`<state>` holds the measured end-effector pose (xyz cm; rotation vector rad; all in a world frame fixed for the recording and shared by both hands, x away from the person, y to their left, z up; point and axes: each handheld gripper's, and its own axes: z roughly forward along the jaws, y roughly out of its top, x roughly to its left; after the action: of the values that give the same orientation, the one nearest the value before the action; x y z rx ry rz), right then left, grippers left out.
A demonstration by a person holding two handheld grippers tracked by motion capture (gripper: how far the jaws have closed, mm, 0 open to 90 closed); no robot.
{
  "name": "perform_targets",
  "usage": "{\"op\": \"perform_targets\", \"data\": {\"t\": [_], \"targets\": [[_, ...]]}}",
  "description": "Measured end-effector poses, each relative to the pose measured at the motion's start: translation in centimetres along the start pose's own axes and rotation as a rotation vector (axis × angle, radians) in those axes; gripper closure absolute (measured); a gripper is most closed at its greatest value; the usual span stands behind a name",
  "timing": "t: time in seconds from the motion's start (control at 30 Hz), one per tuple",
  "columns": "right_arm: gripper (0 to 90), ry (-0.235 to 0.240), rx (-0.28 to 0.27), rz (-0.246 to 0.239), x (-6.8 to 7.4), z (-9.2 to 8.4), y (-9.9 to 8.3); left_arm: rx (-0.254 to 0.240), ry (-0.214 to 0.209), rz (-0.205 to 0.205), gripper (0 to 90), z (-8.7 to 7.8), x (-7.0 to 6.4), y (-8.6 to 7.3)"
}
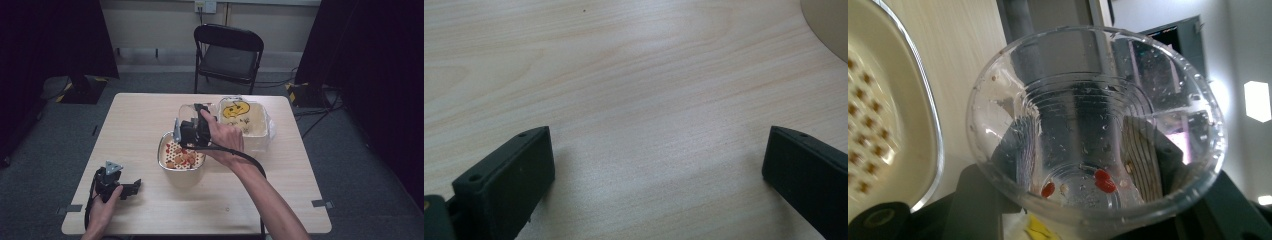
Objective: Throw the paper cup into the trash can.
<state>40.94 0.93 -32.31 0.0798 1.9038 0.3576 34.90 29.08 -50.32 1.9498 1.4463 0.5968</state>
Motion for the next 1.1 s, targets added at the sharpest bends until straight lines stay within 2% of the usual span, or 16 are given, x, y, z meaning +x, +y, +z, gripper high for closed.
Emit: {"op": "perform_targets", "data": {"t": [0.07,0.13,0.17,0.23,0.3,0.33,0.4,0.43,0.47,0.57,0.7,0.8,0.83,0.87,1.0,1.1], "targets": [[48.8,0.051,-0.029,0.126,-0.6,0.0,-0.2,0.0,0.0,0.0,0.0,0.0,0.0,0.0],[48.8,0.079,-0.049,0.195,-1.0,0.1,-0.4,0.0,0.001,0.001,0.0,0.0,0.0,0.0],[48.6,0.102,-0.061,0.262,-1.3,0.2,-0.5,0.0,0.0,0.001,0.0,0.0,0.0,0.0],[48.7,0.117,-0.086,0.307,-1.6,0.3,-0.7,0.0,0.001,0.001,0.0,0.0,0.0,0.0],[48.8,0.162,-0.135,0.41,-2.2,0.4,-1.0,0.0,0.0,0.001,0.0,0.0,0.0,0.0],[48.8,0.162,-0.135,0.41,-2.2,0.4,-1.0,0.0,0.0,0.001,0.0,0.0,0.0,0.0],[49.0,0.197,-0.165,0.514,-2.5,0.4,-1.3,0.0,0.0,0.0,0.0,0.0,0.0,0.0],[49.0,0.243,-0.202,0.619,-3.0,0.5,-1.7,0.0,0.0,0.0,0.0,0.0,0.0,0.0],[49.0,0.243,-0.202,0.619,-3.0,0.5,-1.7,0.0,0.0,0.0,0.0,0.0,0.0,0.0],[49.2,0.294,-0.245,0.745,-3.5,0.8,-2.2,0.0,0.0,0.001,0.0,0.0,0.0,0.0],[49.1,0.323,-0.302,0.829,-4.0,0.7,-2.5,0.0,0.0,0.001,0.0,0.0,0.0,0.0],[48.8,0.351,-0.342,0.861,-4.2,0.6,-2.7,0.0,0.0,0.0,0.0,0.0,0.0,0.0],[48.9,0.355,-0.37,0.896,-4.4,0.6,-3.0,0.0,0.0,0.001,0.0,0.0,0.0,0.0],[48.9,0.355,-0.37,0.896,-4.4,0.6,-3.0,0.0,0.0,0.001,0.0,0.0,0.0,0.0],[48.9,0.366,-0.41,0.988,-5.4,0.8,-4.1,0.0,0.0,0.0,0.0,0.0,0.0,0.0],[48.9,0.362,-0.416,1.008,-5.8,0.7,-4.7,0.0,0.0,0.0,0.0,0.0,0.0,0.0]]}}
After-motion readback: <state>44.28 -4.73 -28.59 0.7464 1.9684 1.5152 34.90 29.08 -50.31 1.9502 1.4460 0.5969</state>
